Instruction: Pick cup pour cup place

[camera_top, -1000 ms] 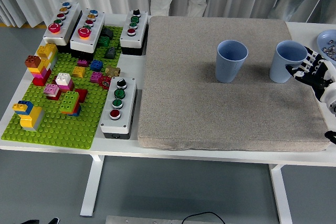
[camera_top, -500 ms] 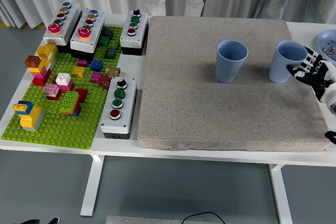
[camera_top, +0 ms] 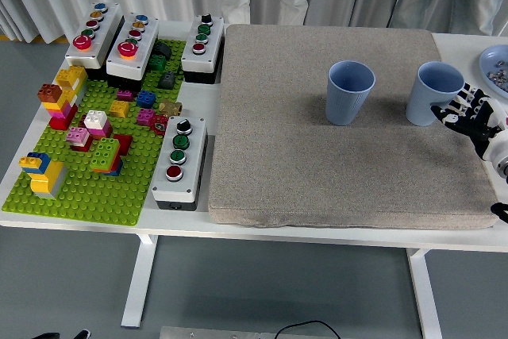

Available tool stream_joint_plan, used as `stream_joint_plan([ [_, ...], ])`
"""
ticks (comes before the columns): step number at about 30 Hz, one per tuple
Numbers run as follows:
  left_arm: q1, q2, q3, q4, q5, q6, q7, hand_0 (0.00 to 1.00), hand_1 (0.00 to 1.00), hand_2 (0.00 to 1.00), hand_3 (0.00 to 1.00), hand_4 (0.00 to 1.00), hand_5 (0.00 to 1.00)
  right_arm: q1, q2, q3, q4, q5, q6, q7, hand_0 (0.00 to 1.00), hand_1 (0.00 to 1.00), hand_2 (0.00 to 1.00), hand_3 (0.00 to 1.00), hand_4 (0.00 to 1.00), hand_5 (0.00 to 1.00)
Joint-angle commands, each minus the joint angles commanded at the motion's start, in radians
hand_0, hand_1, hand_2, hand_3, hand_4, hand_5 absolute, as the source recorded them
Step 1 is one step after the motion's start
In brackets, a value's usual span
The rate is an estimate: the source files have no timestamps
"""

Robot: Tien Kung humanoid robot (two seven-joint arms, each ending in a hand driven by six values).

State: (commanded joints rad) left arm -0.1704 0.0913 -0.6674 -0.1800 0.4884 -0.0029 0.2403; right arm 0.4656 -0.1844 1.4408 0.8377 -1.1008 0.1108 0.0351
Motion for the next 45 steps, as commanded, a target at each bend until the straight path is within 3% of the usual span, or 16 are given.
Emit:
stream_joint_plan([
  [45, -0.016, -0.01, -0.002, 0.0, 0.013, -0.003, 0.001, 0.764, 0.809, 0.829, 0.666, 0.525, 0.905, 0.033, 0.007, 0.005, -0.049, 0.002, -0.006, 0.015, 0.886, 0.883, 0.975, 0.886, 0.787, 0.171],
])
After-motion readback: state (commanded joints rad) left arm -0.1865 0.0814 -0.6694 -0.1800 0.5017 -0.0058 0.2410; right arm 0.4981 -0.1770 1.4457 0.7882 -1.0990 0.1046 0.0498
